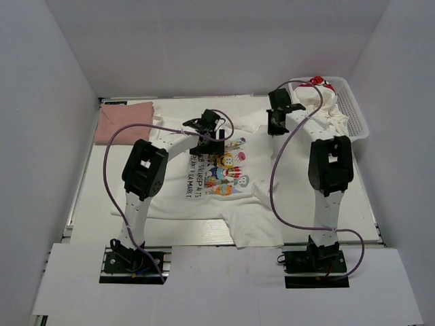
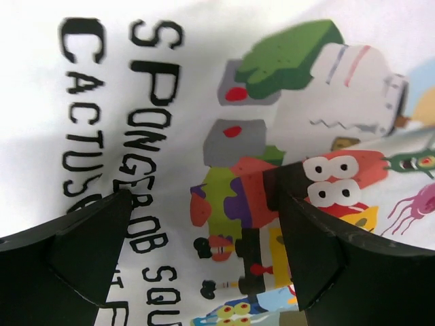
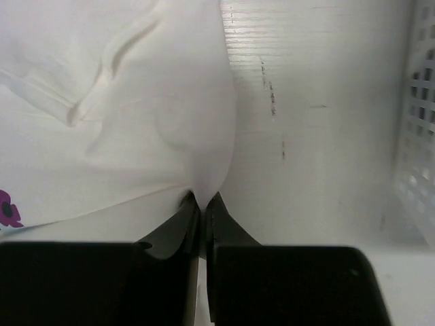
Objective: Fold and stack the t-shirts
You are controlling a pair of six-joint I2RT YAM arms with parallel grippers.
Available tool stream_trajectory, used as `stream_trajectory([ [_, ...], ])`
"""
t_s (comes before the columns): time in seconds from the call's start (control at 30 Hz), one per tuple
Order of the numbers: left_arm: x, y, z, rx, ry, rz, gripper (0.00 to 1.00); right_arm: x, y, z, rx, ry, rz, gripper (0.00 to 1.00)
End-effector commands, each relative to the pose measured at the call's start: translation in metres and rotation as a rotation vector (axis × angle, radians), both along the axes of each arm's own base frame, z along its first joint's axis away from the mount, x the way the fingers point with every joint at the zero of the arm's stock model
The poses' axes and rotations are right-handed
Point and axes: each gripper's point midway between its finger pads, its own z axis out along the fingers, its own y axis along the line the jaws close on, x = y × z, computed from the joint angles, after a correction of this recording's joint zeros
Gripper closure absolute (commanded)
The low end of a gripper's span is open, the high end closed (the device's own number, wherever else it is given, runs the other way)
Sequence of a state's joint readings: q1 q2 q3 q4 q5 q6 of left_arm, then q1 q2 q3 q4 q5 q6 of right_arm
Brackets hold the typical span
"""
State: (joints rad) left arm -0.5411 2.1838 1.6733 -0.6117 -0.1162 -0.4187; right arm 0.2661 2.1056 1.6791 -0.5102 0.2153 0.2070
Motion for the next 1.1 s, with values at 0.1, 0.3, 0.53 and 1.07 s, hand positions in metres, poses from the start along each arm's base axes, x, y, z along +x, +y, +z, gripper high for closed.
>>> stream_trajectory([
  [0.1,-0.033,0.055,-0.049,0.215,0.130,0.072,0.00,-0.015,-0.019,0.094,-0.248,-0.107,-0.072,1.00],
  [0.3,-0.032,0.058,-0.051,0.229,0.120,0.079,0.00,-0.014,0.029,0.090,-0.479,-0.025,0.076,1.00],
  [0.53,-0.030,0.061,-0.043,0.237,0.099,0.088,0.00,0.028,0.077,0.057,-0.367,-0.106,0.120,1.00],
  [1.07,-0.036,0.068,-0.039,0.249,0.086,0.095,0.00,-0.076,0.059,0.054,0.162,-0.055,0.137,0.15],
])
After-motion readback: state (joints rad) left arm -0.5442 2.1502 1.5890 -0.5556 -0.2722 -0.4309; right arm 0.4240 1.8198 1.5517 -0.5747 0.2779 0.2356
